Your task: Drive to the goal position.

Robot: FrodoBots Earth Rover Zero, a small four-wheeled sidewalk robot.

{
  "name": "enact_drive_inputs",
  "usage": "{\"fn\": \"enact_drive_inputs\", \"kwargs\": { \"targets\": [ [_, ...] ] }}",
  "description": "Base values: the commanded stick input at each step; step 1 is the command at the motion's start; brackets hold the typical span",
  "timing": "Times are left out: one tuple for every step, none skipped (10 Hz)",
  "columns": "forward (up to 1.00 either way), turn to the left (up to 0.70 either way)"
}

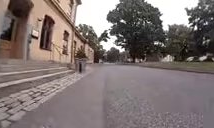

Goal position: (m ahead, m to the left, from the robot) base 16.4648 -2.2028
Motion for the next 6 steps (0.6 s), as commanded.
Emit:
{"fn": "enact_drive_inputs", "kwargs": {
  "targets": [
    [0.70, 0.04],
    [0.70, 0.04],
    [0.70, 0.04],
    [0.70, 0.04],
    [0.70, 0.04],
    [0.70, 0.04]
  ]
}}
